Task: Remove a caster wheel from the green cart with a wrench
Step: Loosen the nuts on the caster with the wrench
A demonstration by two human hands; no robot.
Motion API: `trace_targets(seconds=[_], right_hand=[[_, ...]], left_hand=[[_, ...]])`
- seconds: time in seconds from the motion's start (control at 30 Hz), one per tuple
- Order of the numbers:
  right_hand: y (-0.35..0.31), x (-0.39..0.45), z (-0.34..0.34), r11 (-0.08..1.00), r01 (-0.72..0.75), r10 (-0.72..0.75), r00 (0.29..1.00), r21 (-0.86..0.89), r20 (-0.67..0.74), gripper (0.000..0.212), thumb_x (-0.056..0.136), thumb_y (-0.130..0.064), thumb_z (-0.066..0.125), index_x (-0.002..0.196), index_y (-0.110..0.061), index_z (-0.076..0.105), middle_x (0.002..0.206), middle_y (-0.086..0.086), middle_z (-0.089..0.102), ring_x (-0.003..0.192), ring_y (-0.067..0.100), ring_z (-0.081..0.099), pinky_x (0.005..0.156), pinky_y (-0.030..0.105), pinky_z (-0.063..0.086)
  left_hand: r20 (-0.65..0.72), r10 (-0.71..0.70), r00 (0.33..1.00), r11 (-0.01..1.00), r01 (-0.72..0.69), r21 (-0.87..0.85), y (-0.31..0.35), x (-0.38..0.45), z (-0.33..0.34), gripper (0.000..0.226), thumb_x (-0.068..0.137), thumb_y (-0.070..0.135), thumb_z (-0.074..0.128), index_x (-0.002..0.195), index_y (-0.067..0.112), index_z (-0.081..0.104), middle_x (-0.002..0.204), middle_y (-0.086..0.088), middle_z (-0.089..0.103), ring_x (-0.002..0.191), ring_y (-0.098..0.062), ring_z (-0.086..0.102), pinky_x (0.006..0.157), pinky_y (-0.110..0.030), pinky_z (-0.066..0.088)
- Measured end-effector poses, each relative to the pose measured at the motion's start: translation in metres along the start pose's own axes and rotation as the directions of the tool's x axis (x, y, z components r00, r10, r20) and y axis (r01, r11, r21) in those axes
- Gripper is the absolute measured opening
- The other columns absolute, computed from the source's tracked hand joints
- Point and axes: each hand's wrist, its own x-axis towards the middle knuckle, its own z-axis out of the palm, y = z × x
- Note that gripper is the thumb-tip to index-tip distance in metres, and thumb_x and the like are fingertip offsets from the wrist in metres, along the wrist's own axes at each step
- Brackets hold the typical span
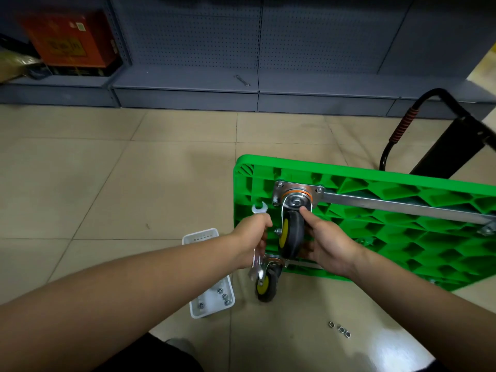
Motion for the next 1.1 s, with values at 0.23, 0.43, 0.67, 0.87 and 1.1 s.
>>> trace_targets(seconds=[0.23, 0.43, 0.67, 0.87, 1.1], right_hand=[[-0.002, -0.001, 0.002, 0.998, 0.054, -0.054, 0.998, -0.021, -0.014, 0.038, 0.103, -0.041, 0.052, 0.118, -0.01, 0.068, 0.102, 0.013, 0.073, 0.085, 0.032, 0.067, 0.086, 0.055, 0.056], [-0.002, 0.001, 0.002, 0.995, 0.058, -0.061, 0.998, -0.077, -0.036, 0.036, 0.102, -0.042, 0.053, 0.12, -0.013, 0.066, 0.116, 0.015, 0.071, 0.097, 0.034, 0.069, 0.098, 0.058, 0.053], [-0.005, -0.001, 0.002, 0.993, 0.059, -0.064, 0.997, -0.106, -0.043, 0.037, 0.103, -0.04, 0.052, 0.122, -0.011, 0.064, 0.108, 0.016, 0.071, 0.084, 0.029, 0.07, 0.073, 0.042, 0.058], [-0.006, -0.003, 0.003, 0.993, 0.064, -0.068, 0.997, -0.101, -0.041, 0.036, 0.104, -0.039, 0.051, 0.119, -0.009, 0.065, 0.103, 0.016, 0.071, 0.082, 0.029, 0.07, 0.069, 0.04, 0.059], [-0.006, -0.004, 0.002, 0.99, 0.064, -0.069, 0.997, -0.124, -0.039, 0.036, 0.104, -0.04, 0.05, 0.12, -0.01, 0.065, 0.113, 0.019, 0.072, 0.09, 0.032, 0.071, 0.077, 0.045, 0.061]], left_hand=[[-0.097, 0.061, 0.993, 0.951, -0.087, -0.296, 0.011, -0.001, 0.018, 0.02, 0.089, 0.025, 0.074, 0.092, 0.015, 0.057, 0.068, 0.002, 0.034, 0.044, -0.008, 0.023, 0.037, -0.022, 0.02], [-0.11, 0.047, 0.993, 0.941, -0.081, -0.328, 0.017, 0.004, 0.024, 0.028, 0.087, 0.031, 0.079, 0.094, 0.011, 0.061, 0.081, 0.0, 0.053, 0.042, -0.005, 0.023, 0.036, -0.019, 0.018], [-0.157, 0.043, 0.987, 0.964, -0.083, -0.252, 0.019, 0.016, 0.023, 0.028, 0.087, 0.03, 0.079, 0.1, 0.01, 0.065, 0.082, 0.0, 0.057, 0.04, -0.005, 0.022, 0.033, -0.02, 0.016], [-0.167, 0.071, 0.983, 0.96, -0.113, -0.256, 0.016, 0.021, 0.023, 0.025, 0.087, 0.027, 0.079, 0.089, 0.012, 0.059, 0.07, 0.003, 0.051, 0.036, -0.005, 0.024, 0.032, -0.019, 0.017], [-0.135, 0.102, 0.985, 0.949, -0.137, -0.282, 0.013, 0.02, 0.021, 0.034, 0.089, 0.025, 0.076, 0.116, 0.006, 0.067, 0.062, 0.005, 0.041, 0.037, -0.005, 0.024, 0.033, -0.022, 0.018]])
